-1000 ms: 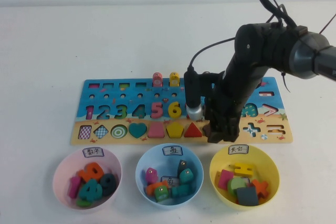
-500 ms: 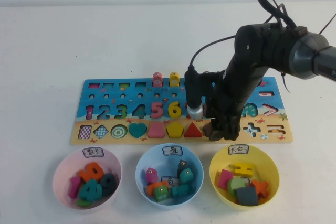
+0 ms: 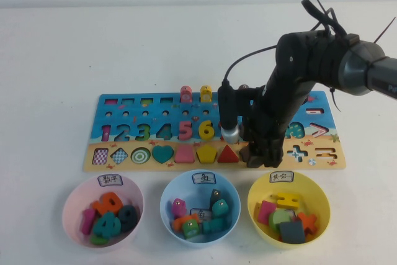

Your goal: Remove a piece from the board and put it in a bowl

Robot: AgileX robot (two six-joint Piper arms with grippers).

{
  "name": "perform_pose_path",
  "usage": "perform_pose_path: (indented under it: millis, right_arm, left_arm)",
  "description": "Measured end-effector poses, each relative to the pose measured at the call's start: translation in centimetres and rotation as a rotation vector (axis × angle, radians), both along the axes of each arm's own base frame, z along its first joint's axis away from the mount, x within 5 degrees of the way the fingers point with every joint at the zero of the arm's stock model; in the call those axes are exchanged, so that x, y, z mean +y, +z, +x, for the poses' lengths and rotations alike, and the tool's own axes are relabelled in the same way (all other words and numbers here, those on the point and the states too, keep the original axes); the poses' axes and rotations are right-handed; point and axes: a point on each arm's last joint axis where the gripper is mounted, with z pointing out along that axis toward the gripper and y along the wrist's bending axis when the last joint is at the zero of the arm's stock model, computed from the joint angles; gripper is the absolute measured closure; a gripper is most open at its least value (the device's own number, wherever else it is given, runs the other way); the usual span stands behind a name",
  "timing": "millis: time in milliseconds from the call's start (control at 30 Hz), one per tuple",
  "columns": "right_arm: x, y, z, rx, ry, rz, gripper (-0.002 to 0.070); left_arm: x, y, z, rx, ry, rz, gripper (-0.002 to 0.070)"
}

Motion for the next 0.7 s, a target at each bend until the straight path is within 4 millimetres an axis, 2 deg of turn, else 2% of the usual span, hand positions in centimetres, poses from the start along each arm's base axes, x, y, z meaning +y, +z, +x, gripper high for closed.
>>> perform_pose_path:
  millis: [267,700]
  right_arm:
    - [0.0,0.0,0.0,0.0,0.0,0.0,0.0296]
    - [-0.02,-0.01,-0.01,0.001,0.001,-0.002,0.0303]
  left_arm:
    - [0.0,0.0,0.0,0.0,0.0,0.0,0.068]
    - [0.0,0.0,0.0,0.0,0.0,0.0,0.0679]
